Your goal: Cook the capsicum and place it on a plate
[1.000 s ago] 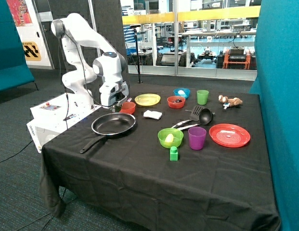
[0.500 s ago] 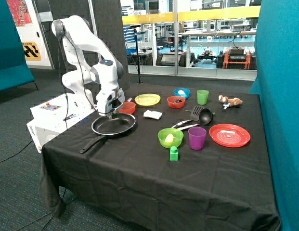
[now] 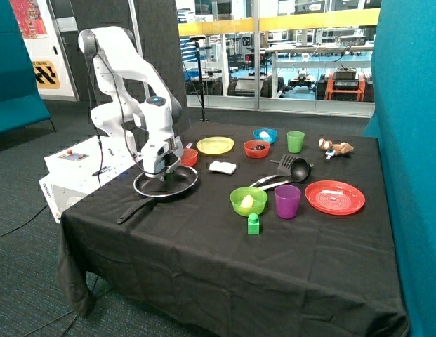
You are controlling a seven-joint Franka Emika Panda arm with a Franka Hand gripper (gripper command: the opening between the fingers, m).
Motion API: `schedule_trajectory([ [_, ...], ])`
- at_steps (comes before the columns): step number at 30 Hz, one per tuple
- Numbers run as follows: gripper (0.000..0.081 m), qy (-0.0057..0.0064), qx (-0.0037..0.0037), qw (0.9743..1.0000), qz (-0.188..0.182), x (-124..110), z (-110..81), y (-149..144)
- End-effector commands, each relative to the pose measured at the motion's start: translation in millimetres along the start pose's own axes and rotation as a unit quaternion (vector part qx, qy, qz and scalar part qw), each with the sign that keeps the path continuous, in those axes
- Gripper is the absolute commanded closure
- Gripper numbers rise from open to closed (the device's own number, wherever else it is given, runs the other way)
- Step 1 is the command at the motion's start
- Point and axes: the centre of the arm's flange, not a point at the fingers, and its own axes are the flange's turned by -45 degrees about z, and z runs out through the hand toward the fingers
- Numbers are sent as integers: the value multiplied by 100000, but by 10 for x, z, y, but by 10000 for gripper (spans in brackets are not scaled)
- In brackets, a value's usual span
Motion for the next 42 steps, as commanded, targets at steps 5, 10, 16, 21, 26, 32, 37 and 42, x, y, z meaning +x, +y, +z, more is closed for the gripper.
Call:
schedule_trajectory([
  [5, 760, -34, -136, 99995, 1038, 102, 124, -122],
  [10, 302, -33, -136, 99990, 1432, 115, 115, -142],
  [16, 168, -33, -136, 99983, 1841, 80, 114, -145],
  [21, 137, -32, -137, 99976, 2177, 59, 105, -114],
  [26, 110, -32, -137, 99977, 2160, 47, 95, -96],
  [32, 74, -32, -137, 99980, 1993, 47, 95, -123],
  [37, 49, -33, -136, 99983, 1826, 54, 102, -160],
  [42, 30, -33, -136, 99984, 1761, 56, 98, -162],
])
